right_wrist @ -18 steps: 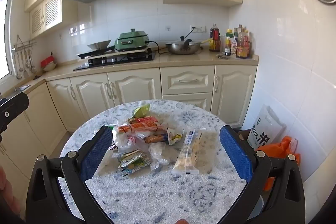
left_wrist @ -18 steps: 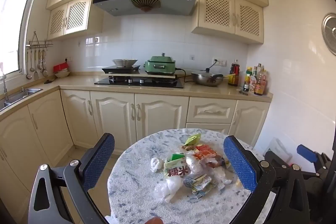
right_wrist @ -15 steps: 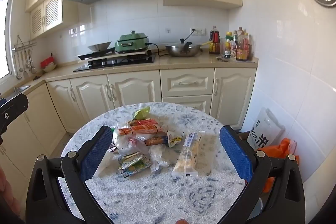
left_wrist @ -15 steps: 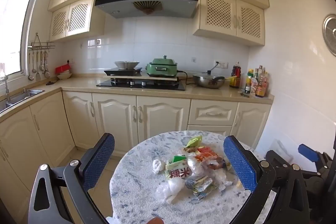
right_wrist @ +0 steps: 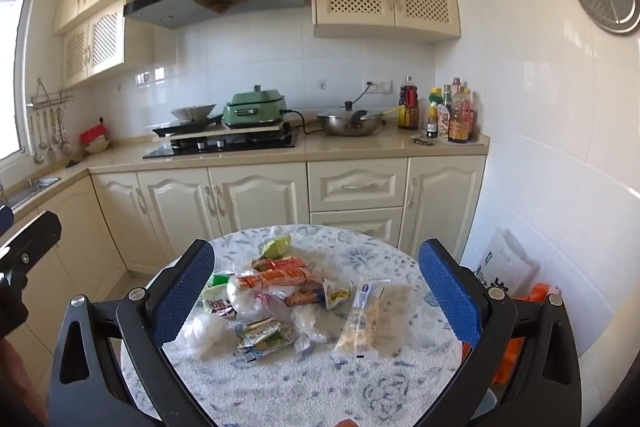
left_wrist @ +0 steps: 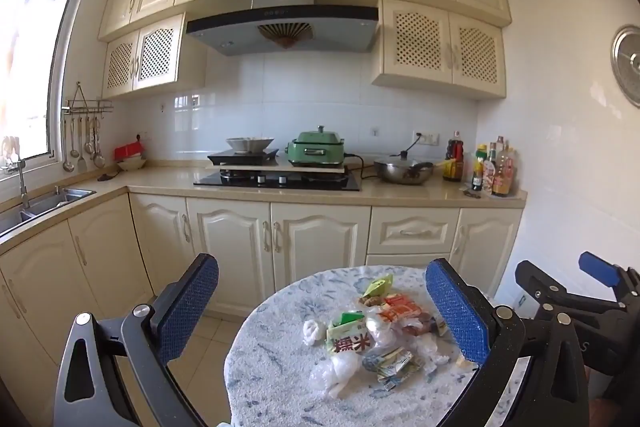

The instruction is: Collect trash

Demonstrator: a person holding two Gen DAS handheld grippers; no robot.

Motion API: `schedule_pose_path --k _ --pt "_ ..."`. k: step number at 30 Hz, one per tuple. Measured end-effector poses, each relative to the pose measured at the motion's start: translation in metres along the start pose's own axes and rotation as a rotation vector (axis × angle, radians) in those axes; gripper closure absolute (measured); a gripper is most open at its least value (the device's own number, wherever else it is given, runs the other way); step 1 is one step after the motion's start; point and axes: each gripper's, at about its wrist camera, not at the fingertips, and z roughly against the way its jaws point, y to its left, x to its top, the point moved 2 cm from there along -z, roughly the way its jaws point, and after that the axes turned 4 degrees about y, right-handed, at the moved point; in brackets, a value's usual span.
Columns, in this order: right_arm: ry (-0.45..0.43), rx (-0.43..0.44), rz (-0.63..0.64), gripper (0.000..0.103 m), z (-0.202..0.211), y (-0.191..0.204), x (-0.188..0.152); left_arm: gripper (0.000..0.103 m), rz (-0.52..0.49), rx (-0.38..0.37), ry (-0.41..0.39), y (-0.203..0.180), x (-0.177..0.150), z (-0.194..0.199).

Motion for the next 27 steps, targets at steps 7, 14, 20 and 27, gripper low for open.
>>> schedule_pose_path --k 7,14,20,27 --pt "-0.015 0.002 -0.007 0.000 0.004 -0.004 0.003 0.001 0.022 -0.024 -0.002 0.004 0.004 0.002" --pt "-0.021 0.012 0.000 0.000 0.002 -0.004 0.005 0.001 0.017 -0.026 -0.004 0.004 0.008 0.005" --pt "-0.017 0.022 0.010 0.000 -0.001 -0.002 0.004 0.001 0.024 -0.035 0.003 0.004 0.005 -0.001" --pt "-0.008 0.023 0.016 0.000 -0.010 -0.001 0.003 0.001 0.028 -0.051 0.012 0.007 0.003 -0.011"
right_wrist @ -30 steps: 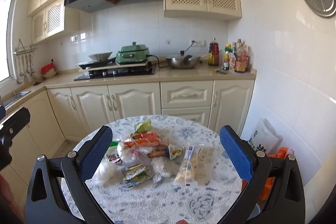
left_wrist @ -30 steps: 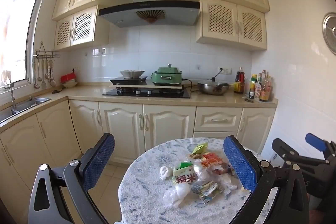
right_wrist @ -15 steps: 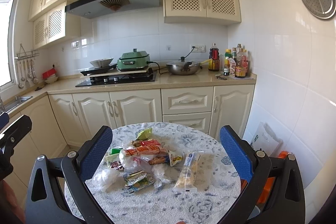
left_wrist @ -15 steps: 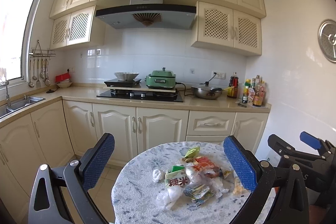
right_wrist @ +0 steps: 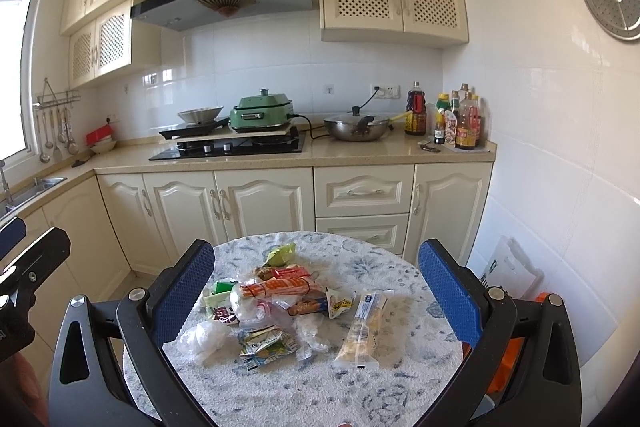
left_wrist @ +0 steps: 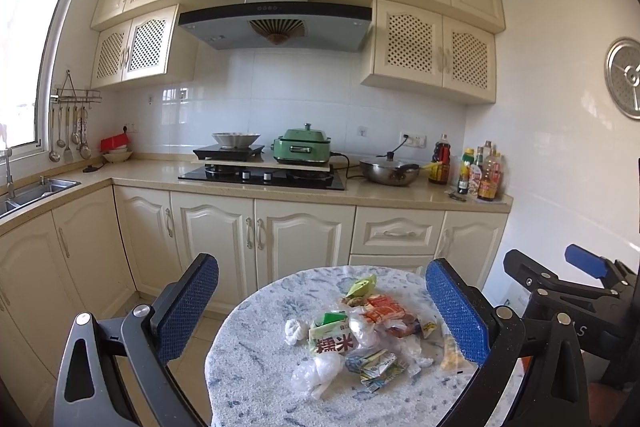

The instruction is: Collect trash

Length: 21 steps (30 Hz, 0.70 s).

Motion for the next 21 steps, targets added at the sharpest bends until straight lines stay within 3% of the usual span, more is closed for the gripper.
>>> schedule_pose_path --k 11,21 --pt "0.041 -0.002 0.022 0.000 -0.025 -0.003 -0.006 0.001 -0.017 -0.018 0.055 -0.003 -0.010 -0.037" --pt "0.180 0.009 0.021 0.002 -0.087 -0.019 -0.042 0.001 -0.025 -0.012 0.197 -0.008 -0.032 -0.101"
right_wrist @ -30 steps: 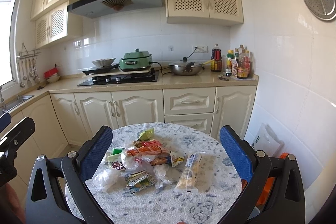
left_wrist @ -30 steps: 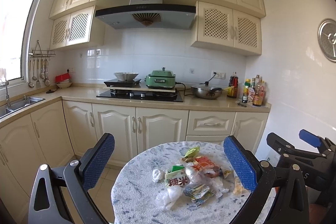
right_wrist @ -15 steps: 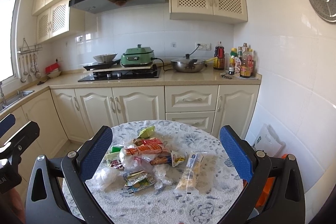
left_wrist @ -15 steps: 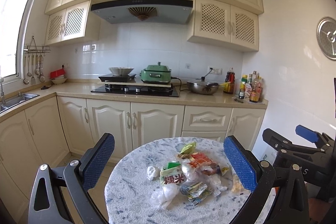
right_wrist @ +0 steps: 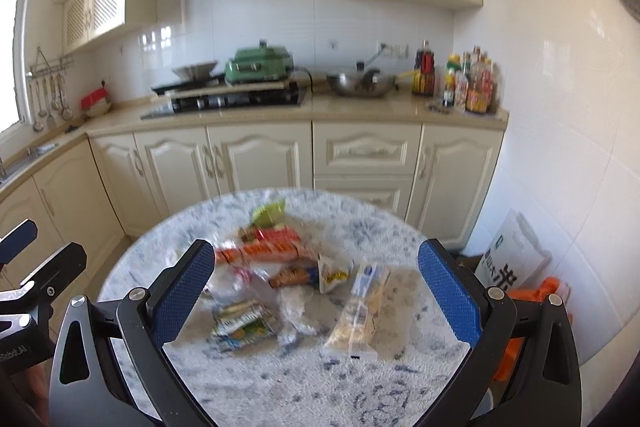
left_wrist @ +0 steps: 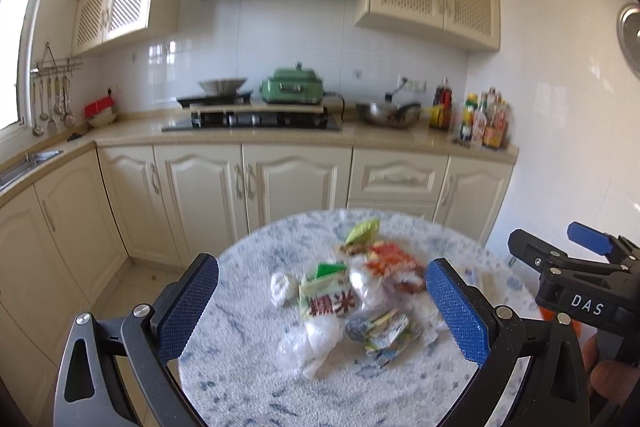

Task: Collect trash
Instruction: 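Grasp the green-and-white juice carton with the left gripper while the right grasps the clear-wrapped bread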

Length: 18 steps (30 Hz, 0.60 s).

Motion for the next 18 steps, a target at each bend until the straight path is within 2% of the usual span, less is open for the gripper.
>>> schedule_pose_path --k 7,9,10,13,18 --pt "0.138 0.001 -0.018 0.007 -0.057 -0.022 -0.028 0.001 -0.019 -0.019 0.138 -0.012 -0.012 -0.057" --pt "0.174 0.006 -0.024 0.015 -0.069 -0.027 -0.036 0.001 -0.023 -0.028 0.173 -0.015 -0.015 -0.070" --pt "0.195 0.007 -0.027 0.015 -0.077 -0.030 -0.040 0.001 -0.028 -0.034 0.194 -0.018 -0.016 -0.079" --pt "0.238 0.002 -0.036 0.015 -0.093 -0.039 -0.050 0.001 -0.049 -0.049 0.233 -0.026 -0.021 -0.102" --pt "0.282 0.017 -0.045 0.022 -0.112 -0.047 -0.060 0.001 -0.092 -0.068 0.272 -0.040 -0.027 -0.134"
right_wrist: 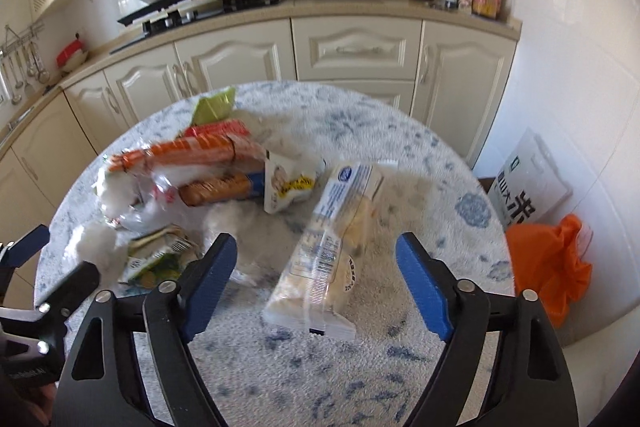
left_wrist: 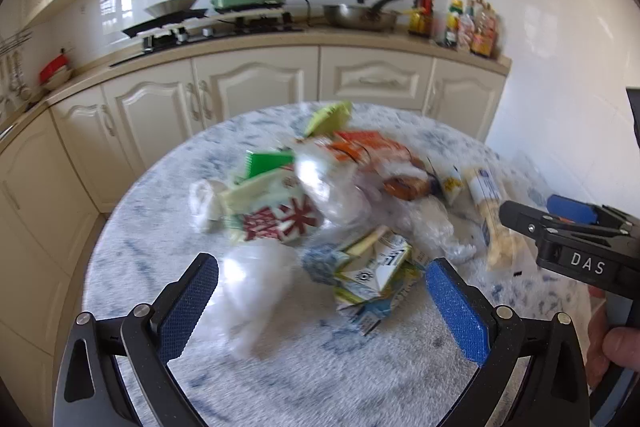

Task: Collect trash
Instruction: 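Grasp the green-and-white juice carton with the left gripper while the right grasps the clear-wrapped bread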

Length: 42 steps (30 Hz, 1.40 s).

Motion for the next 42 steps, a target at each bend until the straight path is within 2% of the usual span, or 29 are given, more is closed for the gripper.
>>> schedule_pose_path --k 3,8,16,19,21,23,25,27,28,30,39,42 --pt "0.014 0.001 -0.010 0.022 -0.007 -0.004 0.000 0.001 -0.027 -0.020 0.021 -0.007 0.006 -0.020" --pt "0.028 0.003 -0.033 0.022 -0.018 -0.010 0.005 0.001 -0.125 0.040 0.004 -0.027 0.014 -0.048" --pt "0.059 -0.006 -0.034 0.022 -0.037 -0.010 0.012 0.002 -0.255 -0.005 -0.003 -0.043 0.005 -0.058" --pt "0.073 -0.008 -0.040 0.022 -0.045 -0.011 0.013 0.003 -0.339 0.028 0.024 -0.051 0.001 -0.075" --pt "0.085 -0.010 -0.040 0.025 -0.051 -0.011 0.013 0.005 -0.385 0.039 0.082 -0.056 -0.001 -0.090" --pt "0.103 -0.024 -0.028 0.029 -0.059 -0.010 0.014 0.009 -0.380 0.001 0.101 -0.057 0.002 -0.098" --pt "0.121 -0.035 -0.019 0.039 -0.066 -0.009 0.014 0.012 -0.369 -0.020 0.111 -0.056 0.002 -0.103" --pt "0.109 -0.049 -0.002 0.047 -0.067 -0.009 0.013 0.035 -0.366 -0.035 0.112 -0.054 0.003 -0.104" --pt "0.105 -0.052 0.003 0.050 -0.067 -0.010 0.013 0.036 -0.357 -0.053 0.120 -0.054 0.003 -0.105" --pt "0.105 -0.050 0.007 0.066 -0.066 -0.012 0.012 0.039 -0.372 -0.051 0.116 -0.054 0.000 -0.105" --pt "0.100 -0.011 -0.016 0.071 -0.047 -0.027 -0.004 0.050 -0.329 -0.103 0.110 -0.036 -0.005 -0.083" --pt "0.100 -0.001 -0.020 0.071 -0.040 -0.029 -0.008 0.049 -0.317 -0.105 0.104 -0.031 -0.009 -0.070"
